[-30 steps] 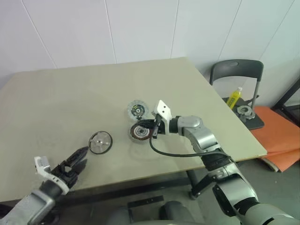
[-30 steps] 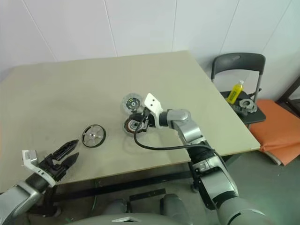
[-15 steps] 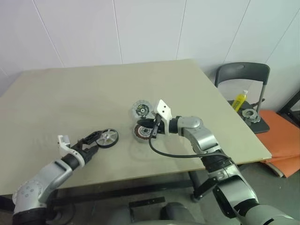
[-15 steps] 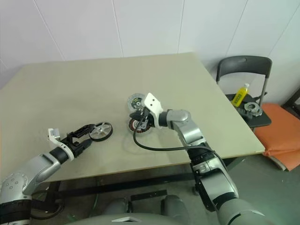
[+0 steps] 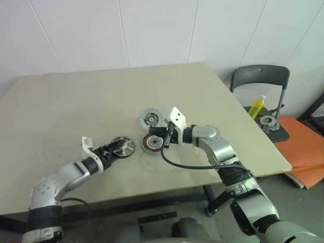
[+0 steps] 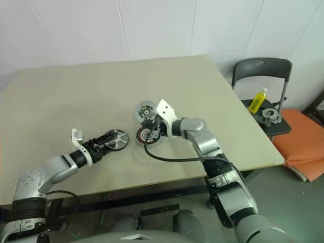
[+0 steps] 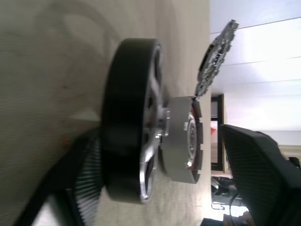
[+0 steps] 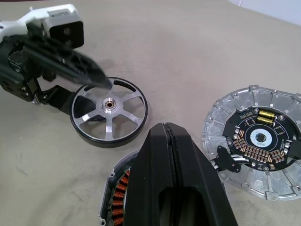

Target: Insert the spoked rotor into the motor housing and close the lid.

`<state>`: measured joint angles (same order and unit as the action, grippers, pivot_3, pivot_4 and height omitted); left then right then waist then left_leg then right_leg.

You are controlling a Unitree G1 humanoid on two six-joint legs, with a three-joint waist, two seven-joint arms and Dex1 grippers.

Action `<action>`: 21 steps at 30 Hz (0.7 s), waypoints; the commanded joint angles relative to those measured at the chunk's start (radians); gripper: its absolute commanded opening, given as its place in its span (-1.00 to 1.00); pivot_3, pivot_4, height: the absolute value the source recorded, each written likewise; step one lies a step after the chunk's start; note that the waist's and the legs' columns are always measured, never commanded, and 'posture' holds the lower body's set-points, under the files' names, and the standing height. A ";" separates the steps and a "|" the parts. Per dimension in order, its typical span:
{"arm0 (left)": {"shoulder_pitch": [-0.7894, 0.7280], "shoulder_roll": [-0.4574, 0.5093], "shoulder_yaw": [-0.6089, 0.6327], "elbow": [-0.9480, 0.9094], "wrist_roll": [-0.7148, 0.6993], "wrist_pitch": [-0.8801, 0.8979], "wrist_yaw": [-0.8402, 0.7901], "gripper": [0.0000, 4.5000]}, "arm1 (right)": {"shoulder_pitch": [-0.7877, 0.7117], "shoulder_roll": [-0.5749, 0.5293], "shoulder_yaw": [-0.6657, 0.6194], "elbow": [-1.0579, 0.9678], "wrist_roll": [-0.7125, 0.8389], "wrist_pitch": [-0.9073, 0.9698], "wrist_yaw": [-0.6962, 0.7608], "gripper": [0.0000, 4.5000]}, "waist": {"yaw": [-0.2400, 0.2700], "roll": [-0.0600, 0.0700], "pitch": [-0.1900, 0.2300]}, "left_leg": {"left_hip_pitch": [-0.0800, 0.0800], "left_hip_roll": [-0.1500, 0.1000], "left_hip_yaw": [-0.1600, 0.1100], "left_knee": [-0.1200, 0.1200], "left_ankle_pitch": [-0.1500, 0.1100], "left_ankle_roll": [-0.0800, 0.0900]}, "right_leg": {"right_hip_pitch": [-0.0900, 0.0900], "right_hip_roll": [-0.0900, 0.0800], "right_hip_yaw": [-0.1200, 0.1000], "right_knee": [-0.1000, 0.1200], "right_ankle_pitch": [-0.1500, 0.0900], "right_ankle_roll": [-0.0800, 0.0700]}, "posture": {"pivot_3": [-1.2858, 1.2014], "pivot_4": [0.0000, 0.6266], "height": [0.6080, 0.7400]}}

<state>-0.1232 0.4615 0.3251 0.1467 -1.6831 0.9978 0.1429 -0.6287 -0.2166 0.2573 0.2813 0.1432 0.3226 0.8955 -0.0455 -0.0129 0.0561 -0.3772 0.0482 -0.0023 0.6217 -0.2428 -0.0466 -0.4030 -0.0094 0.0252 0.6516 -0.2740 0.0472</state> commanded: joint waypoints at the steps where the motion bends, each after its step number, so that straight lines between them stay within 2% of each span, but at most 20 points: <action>1: 0.007 0.008 0.032 -0.002 0.032 0.007 -0.026 0.18 | -0.020 -0.008 -0.026 -0.029 0.016 0.002 -0.002 -1.00 | 0.000 0.000 0.000 | 0.000 0.000 0.000 0.000 0.000 0.000 | 0.000 0.000 0.000 0.000 0.000 0.000 | 0.03 -1.00 1.00; 5: 0.009 -0.006 0.040 -0.009 0.044 0.010 -0.032 -0.45 | -0.017 -0.025 -0.036 -0.042 0.038 0.015 0.023 -1.00 | 0.001 0.000 0.000 | 0.000 0.000 0.001 0.002 0.000 0.000 | 0.001 -0.001 0.000 0.000 0.000 0.000 | 0.03 -1.00 1.00; 8: 0.001 -0.025 0.044 -0.019 0.039 0.009 -0.041 -0.80 | -0.005 -0.072 -0.034 -0.082 0.071 0.044 0.096 -1.00 | 0.001 0.000 0.000 | 0.001 0.000 0.001 0.002 0.000 0.000 | 0.003 -0.001 0.000 0.000 0.000 0.000 | 0.03 -1.00 1.00; 16: -0.070 -0.065 0.059 -0.086 -0.108 0.006 -0.008 -0.80 | 0.083 -0.309 0.015 -0.183 0.043 0.099 0.254 -1.00 | 0.006 -0.002 0.001 | 0.000 -0.001 -0.001 0.004 0.000 0.000 | 0.003 -0.001 -0.001 -0.001 -0.001 0.000 | 0.03 -1.00 1.00; 21: -0.141 -0.081 0.022 -0.061 -0.155 0.022 -0.008 -0.80 | 0.118 -0.361 0.028 -0.183 0.018 0.093 0.262 -1.00 | -0.001 -0.003 0.001 | 0.001 -0.001 0.000 0.006 0.000 0.000 | 0.004 -0.001 0.000 -0.001 -0.003 0.003 | 0.03 -1.00 1.00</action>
<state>-0.2361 0.3847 0.3590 0.1043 -1.7971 1.0099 0.1389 -0.4997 -0.5737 0.2787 0.1377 0.1666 0.4282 1.1544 -0.0467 -0.0156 0.0571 -0.3756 0.0476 -0.0027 0.6278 -0.2428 -0.0467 -0.3986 -0.0097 0.0252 0.6512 -0.2766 0.0506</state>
